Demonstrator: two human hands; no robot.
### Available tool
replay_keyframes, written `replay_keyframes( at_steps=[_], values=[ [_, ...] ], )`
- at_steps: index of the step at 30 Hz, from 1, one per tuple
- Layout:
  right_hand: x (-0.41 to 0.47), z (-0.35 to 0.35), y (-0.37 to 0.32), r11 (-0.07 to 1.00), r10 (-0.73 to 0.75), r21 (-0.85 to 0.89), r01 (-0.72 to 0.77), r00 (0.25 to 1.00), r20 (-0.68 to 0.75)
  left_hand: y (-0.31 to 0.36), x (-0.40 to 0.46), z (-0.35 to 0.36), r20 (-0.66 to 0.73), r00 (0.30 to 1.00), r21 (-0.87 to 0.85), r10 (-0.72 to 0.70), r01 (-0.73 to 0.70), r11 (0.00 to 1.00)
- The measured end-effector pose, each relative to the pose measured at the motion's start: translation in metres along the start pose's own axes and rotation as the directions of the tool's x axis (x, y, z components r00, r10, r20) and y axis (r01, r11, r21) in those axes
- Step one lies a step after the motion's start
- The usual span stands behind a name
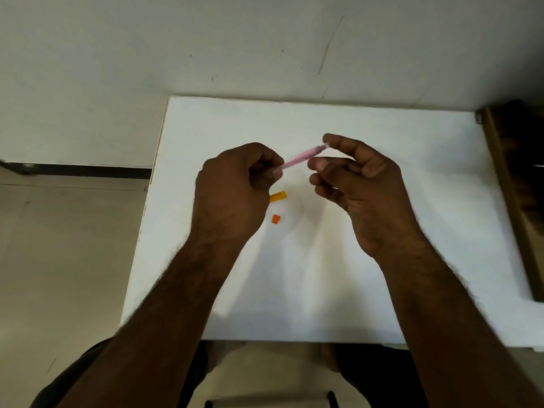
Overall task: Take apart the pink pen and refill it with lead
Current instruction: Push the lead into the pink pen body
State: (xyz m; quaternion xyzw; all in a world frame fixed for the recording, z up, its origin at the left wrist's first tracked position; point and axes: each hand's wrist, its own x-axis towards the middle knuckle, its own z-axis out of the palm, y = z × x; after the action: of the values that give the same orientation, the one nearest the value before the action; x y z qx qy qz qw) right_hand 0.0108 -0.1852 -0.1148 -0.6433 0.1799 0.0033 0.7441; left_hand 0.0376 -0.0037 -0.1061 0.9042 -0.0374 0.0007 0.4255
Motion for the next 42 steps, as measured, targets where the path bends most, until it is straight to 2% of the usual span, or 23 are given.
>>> replay_keyframes(
  at_steps=[3,5,9,13,16,18,21,23,25,31,38,42],
  values=[
    [0.000,0.002,0.001,0.999,0.027,-0.047,-0.026,1.000,0.011,0.004,0.000,0.003,0.084,0.989,-0.259,-0.120,0.138,0.956],
    [-0.001,0.004,0.003,0.995,0.040,-0.097,-0.036,0.999,0.036,0.007,-0.002,0.004,0.148,0.975,-0.341,-0.167,0.209,0.917],
    [-0.002,0.008,0.007,0.984,0.057,-0.173,-0.040,0.994,0.096,0.011,-0.006,0.009,0.255,0.946,-0.380,-0.200,0.288,0.879],
    [-0.002,0.008,0.007,0.982,0.058,-0.184,-0.047,0.997,0.052,0.014,-0.007,0.012,0.313,0.934,-0.400,-0.172,0.294,0.868],
    [0.000,0.008,0.008,0.969,0.032,-0.242,-0.040,0.999,-0.039,0.012,-0.006,0.013,0.291,0.942,-0.327,-0.167,0.262,0.908],
    [0.002,0.004,0.010,0.932,-0.030,-0.361,-0.016,0.992,-0.122,0.007,-0.005,0.012,0.220,0.960,-0.248,-0.173,0.227,0.942],
    [0.002,-0.001,0.017,0.732,-0.142,-0.681,-0.009,0.976,-0.166,0.000,-0.001,0.006,0.087,0.982,-0.120,-0.165,0.175,0.977],
    [0.000,-0.001,0.019,0.578,-0.180,-0.816,-0.022,0.972,-0.154,-0.003,0.001,0.002,0.030,0.988,-0.044,-0.150,0.151,0.988],
    [-0.001,0.001,0.021,0.491,-0.181,-0.871,-0.028,0.974,-0.134,-0.006,0.002,0.000,0.005,0.991,0.002,-0.137,0.137,0.991],
    [0.000,0.001,0.024,0.325,-0.147,-0.945,-0.032,0.986,-0.084,-0.007,0.002,-0.003,-0.013,0.993,0.088,-0.117,0.118,0.989],
    [-0.002,0.002,0.024,0.274,-0.180,-0.961,-0.024,0.981,-0.076,-0.010,0.002,-0.004,-0.012,0.994,0.104,-0.106,0.107,0.989],
    [-0.007,0.012,0.020,0.367,-0.281,-0.925,0.093,0.960,-0.015,-0.014,0.004,-0.004,-0.019,0.995,0.130,-0.102,0.104,0.986]
  ],
)
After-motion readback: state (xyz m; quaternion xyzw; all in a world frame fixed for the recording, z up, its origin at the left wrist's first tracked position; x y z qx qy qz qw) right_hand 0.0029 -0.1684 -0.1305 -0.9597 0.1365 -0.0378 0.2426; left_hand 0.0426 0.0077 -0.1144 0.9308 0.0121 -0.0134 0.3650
